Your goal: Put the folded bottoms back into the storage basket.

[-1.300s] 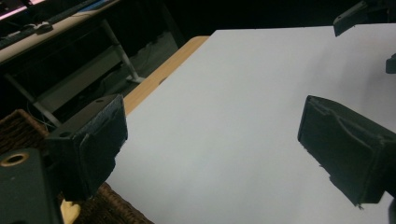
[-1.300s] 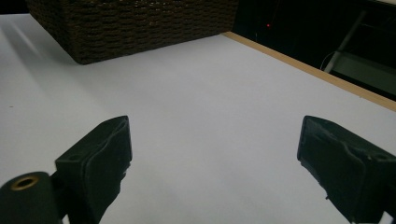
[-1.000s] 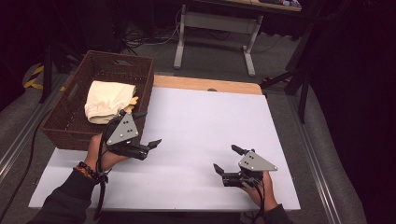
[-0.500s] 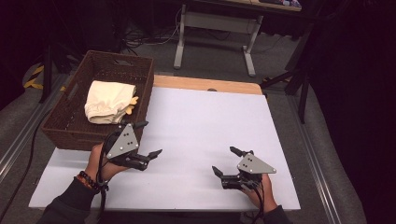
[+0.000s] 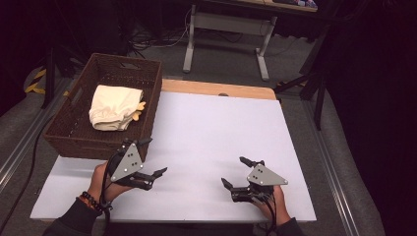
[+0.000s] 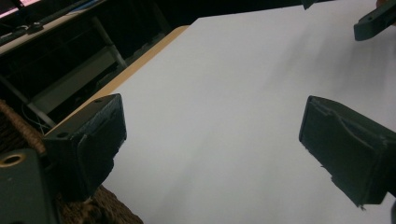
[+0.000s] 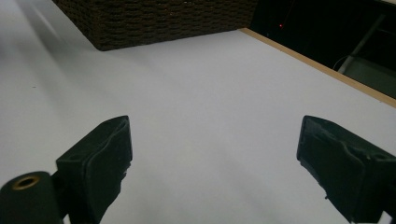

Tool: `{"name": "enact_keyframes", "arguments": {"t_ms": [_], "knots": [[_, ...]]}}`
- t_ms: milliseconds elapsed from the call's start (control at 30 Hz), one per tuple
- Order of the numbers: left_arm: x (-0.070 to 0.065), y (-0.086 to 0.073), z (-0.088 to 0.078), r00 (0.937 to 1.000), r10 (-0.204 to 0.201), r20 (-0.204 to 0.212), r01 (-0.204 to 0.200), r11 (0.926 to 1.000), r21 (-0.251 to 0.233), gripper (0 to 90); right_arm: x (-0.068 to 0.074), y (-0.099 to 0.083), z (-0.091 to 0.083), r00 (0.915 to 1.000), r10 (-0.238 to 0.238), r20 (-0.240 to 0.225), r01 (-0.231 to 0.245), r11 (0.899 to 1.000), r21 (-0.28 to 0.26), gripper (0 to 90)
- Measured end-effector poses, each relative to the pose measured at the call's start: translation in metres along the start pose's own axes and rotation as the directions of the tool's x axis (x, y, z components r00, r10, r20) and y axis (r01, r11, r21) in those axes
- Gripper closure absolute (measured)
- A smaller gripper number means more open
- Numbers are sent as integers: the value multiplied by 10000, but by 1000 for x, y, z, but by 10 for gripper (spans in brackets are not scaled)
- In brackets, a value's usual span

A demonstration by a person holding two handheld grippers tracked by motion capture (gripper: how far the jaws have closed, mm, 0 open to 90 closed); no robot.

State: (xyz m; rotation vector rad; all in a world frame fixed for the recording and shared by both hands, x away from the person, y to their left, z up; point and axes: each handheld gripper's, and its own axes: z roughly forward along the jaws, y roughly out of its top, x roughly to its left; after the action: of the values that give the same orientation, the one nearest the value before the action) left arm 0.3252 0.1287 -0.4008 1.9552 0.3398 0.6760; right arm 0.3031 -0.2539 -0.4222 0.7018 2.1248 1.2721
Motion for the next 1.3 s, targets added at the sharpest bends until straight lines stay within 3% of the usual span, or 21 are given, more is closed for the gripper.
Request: {"name": "enact_keyframes", "arguments": {"t_ms": [267, 367, 433, 567, 667, 867, 1033, 1300], "knots": [[-7, -15, -2, 9997, -215, -74, 215, 9997, 61, 83, 2, -3, 0, 10000, -14, -20, 14, 10000, 35, 107], [-10, -29, -3, 9989, -461, -12, 461, 9987, 198, 85, 2, -5, -2, 10000, 63, 67, -63, 10000, 21, 104], [-12, -35, -4, 9992, -374, -139, 378, 9988, 317, 83, 1, -7, -2, 9998, 153, 95, -153, 9999, 3, 101], [-17, -49, -12, 9938, -1081, -255, 1086, 9939, 203, 84, -1, -10, -3, 9996, 142, 229, -142, 9999, 31, 96], [-21, -58, -14, 9937, -1090, -266, 1104, 9923, 561, 85, -3, -13, -4, 9997, 182, 181, -182, 9998, -48, 96], [-18, -60, -17, 9900, -1387, -267, 1398, 9893, 425, 85, -2, -13, -3, 9999, 43, 104, -42, 10000, -33, 96], [-19, -60, -14, 9912, -1303, -242, 1314, 9901, 501, 84, 1, -13, -2, 9999, -153, 32, 154, 9999, -10, 97], [-19, -61, -13, 9915, -1300, -102, 1303, 9901, 512, 83, -1, -13, -2, 9999, -86, 96, 86, 10000, -25, 97]]}}
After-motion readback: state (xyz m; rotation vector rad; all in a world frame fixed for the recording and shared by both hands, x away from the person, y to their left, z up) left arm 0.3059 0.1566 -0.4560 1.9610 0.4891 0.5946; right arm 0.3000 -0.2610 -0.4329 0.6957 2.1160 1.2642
